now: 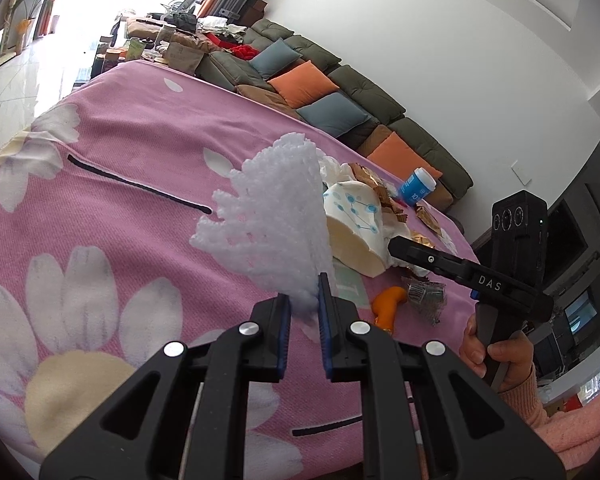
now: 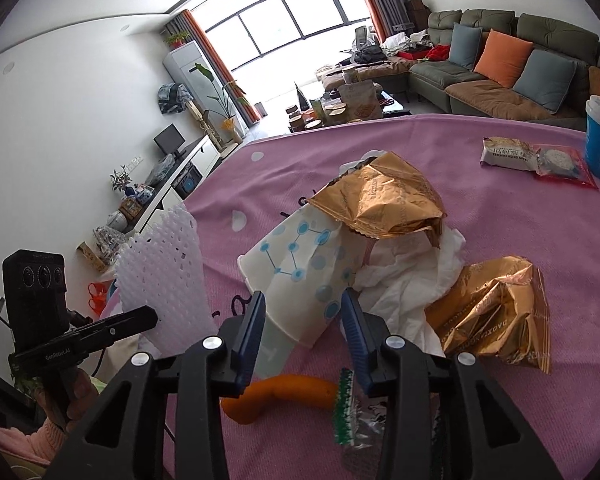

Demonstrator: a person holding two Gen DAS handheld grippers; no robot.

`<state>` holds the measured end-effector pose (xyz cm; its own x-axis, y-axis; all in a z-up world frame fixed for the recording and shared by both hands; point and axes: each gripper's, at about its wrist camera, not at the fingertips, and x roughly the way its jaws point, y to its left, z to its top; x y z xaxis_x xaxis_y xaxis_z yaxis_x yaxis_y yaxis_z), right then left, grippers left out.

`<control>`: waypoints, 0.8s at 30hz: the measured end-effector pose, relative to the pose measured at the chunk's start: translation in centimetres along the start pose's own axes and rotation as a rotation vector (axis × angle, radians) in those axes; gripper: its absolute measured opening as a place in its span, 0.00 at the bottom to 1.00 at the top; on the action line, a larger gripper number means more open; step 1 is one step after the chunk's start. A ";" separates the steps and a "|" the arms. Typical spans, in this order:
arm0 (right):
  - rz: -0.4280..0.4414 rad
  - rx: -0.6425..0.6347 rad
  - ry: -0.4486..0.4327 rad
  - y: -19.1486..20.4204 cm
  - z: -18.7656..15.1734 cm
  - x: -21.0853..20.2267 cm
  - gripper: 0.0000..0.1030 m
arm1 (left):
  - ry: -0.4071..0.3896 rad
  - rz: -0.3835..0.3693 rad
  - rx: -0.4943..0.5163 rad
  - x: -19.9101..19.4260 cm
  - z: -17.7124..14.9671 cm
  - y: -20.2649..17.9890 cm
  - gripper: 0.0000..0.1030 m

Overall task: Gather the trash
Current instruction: 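Return to the table and grasp another white foam net with the left gripper, then grasp the blue-dotted paper cup with the right gripper while the left gripper holds the foam net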

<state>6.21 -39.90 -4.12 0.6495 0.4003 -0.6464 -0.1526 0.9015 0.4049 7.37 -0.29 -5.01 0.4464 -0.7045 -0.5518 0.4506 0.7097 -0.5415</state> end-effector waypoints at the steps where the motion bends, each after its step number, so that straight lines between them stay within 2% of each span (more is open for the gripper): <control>1: 0.004 0.016 0.000 -0.2 0.2 0.2 0.43 | -0.004 0.001 -0.001 -0.1 0.0 0.0 0.12; 10: 0.039 0.063 0.026 0.0 0.7 2.9 0.43 | -0.031 0.045 -0.018 -1.9 -0.3 1.0 0.13; 15: 0.083 0.083 0.022 -0.1 0.6 2.7 0.21 | -0.051 0.064 -0.025 -3.2 -0.2 1.8 0.13; 19: 0.100 0.079 0.028 0.3 0.8 2.7 0.16 | -0.063 0.081 -0.029 -4.0 -0.2 2.4 0.13; 20: 0.094 0.075 0.032 0.5 0.7 2.7 0.16 | -0.066 0.085 -0.030 -4.2 -0.3 2.6 0.13; 21: 0.095 0.070 0.039 0.6 0.7 2.8 0.22 | -0.068 0.086 -0.030 -4.3 -0.3 2.7 0.13; 22: 0.098 0.078 0.049 0.7 0.9 3.0 0.30 | -0.070 0.089 -0.031 -4.5 -0.4 2.8 0.13; 23: 0.101 0.091 0.057 0.7 1.1 3.3 0.46 | -0.073 0.092 -0.031 -4.6 -0.5 2.8 0.13; 24: 0.096 0.095 0.058 0.7 1.4 3.8 0.47 | -0.075 0.094 -0.032 -4.8 -0.5 2.9 0.13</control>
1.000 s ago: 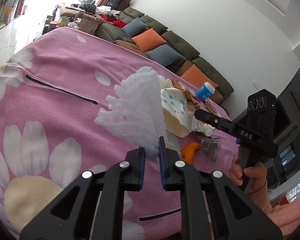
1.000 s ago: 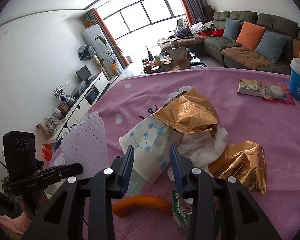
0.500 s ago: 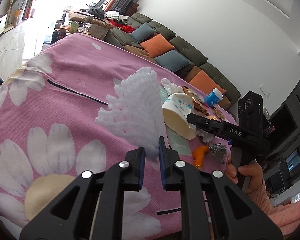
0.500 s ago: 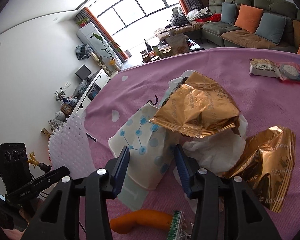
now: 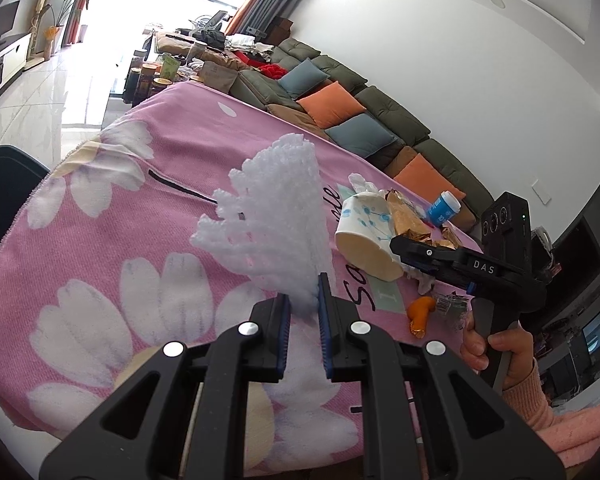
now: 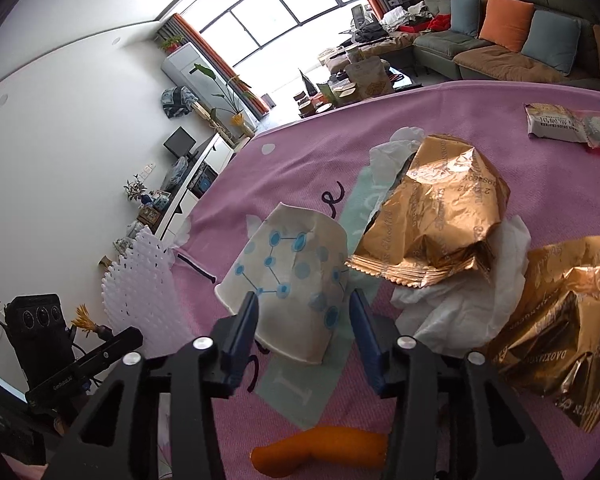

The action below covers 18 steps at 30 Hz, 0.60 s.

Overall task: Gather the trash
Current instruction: 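Grasp the blue-dotted paper cup with the right gripper while the left gripper holds the foam net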

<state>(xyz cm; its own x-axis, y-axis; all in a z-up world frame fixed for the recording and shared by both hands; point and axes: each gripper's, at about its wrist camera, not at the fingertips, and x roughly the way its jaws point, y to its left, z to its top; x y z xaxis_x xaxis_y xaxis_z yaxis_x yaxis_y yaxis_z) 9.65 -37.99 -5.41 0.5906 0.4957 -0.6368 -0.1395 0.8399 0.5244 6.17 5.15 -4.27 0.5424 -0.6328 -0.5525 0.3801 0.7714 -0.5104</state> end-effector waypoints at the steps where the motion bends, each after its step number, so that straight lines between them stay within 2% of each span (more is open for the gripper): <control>1: -0.002 -0.003 0.008 0.1 0.0 0.4 0.47 | -0.002 0.003 -0.001 0.0 0.0 0.0 0.13; 8: 0.034 -0.006 0.017 0.7 -0.2 1.2 0.34 | -0.015 0.025 -0.005 -1.0 -0.4 0.2 0.13; 18: 0.085 -0.068 -0.010 3.7 0.0 0.6 0.27 | -0.053 0.064 -0.013 -3.6 -0.2 1.5 0.13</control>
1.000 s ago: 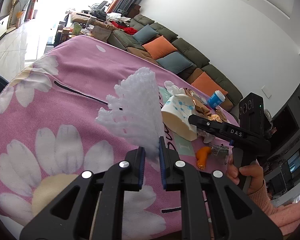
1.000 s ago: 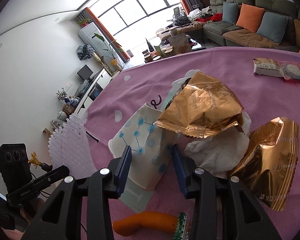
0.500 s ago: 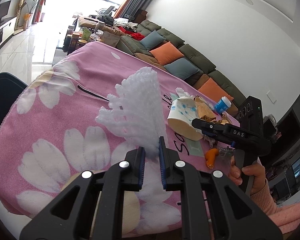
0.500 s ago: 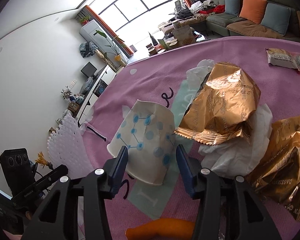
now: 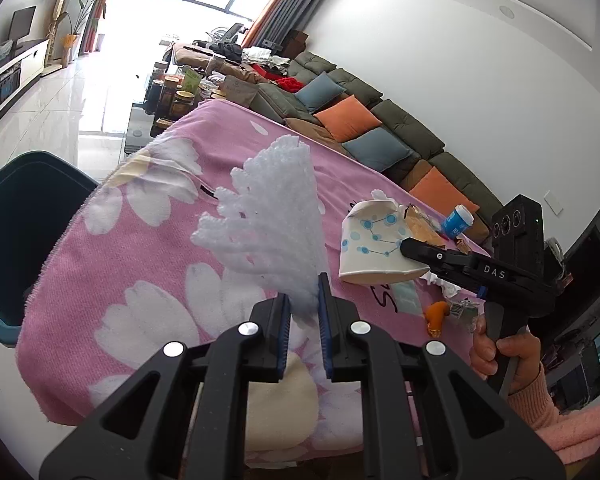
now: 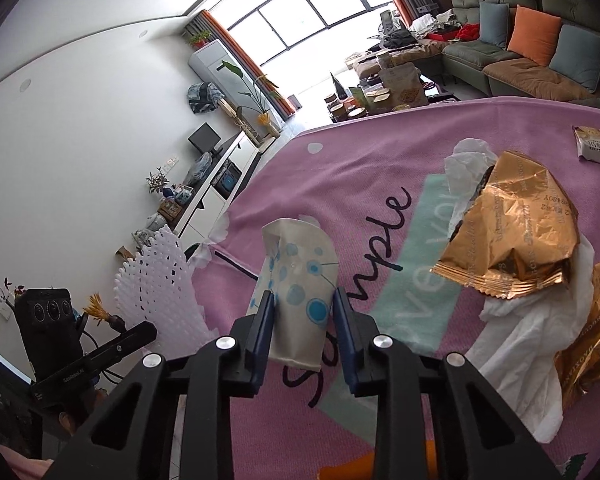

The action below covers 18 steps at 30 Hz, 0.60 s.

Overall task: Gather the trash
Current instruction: 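Grasp the blue-dotted paper cup with the right gripper while the left gripper holds the foam net, then carry the foam net and paper cup over the teal bin with both grippers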

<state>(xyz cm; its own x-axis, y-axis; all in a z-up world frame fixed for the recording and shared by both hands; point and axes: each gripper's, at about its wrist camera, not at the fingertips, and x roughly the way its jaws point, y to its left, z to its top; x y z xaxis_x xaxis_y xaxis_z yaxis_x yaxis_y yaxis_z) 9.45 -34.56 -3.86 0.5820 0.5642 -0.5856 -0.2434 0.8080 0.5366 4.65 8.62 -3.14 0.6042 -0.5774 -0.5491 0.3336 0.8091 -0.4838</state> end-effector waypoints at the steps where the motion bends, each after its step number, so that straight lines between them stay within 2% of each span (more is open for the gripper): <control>1: 0.008 -0.003 0.000 0.4 0.0 0.1 0.27 | -0.005 0.005 -0.001 -0.4 0.0 0.1 0.13; 18: 0.115 -0.072 0.026 5.4 1.6 2.9 0.24 | -0.102 0.114 -0.053 -6.4 0.2 3.6 0.13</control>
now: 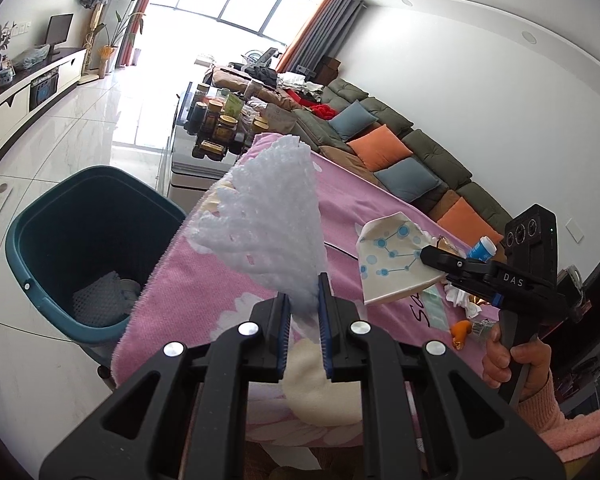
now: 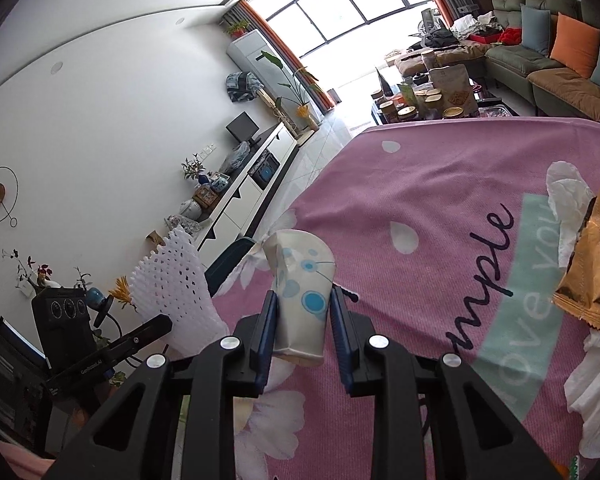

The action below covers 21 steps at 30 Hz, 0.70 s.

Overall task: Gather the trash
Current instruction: 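Carry the foam net and paper cup over the teal bin with both grippers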

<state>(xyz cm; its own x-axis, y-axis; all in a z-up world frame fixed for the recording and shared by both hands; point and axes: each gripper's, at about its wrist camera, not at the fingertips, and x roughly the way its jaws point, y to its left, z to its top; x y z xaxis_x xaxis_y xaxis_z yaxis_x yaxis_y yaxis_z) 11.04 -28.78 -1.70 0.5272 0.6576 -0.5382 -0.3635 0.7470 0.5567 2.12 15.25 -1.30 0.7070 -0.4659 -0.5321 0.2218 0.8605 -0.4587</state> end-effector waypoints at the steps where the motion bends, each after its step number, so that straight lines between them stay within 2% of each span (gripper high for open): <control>1: 0.007 -0.004 0.002 0.3 0.1 0.2 0.24 | -0.006 0.009 -0.002 -0.3 0.1 0.3 0.13; 21: 0.154 -0.081 0.068 6.1 3.4 7.1 0.24 | -0.084 0.173 -0.065 -4.7 2.1 6.3 0.13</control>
<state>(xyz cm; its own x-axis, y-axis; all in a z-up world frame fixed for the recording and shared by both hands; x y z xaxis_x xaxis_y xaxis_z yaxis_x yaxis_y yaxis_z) 15.18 -19.90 0.01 0.4079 0.7680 -0.4937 -0.4983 0.6404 0.5845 1.57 23.32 -0.21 0.7851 -0.2907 -0.5470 0.0500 0.9099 -0.4118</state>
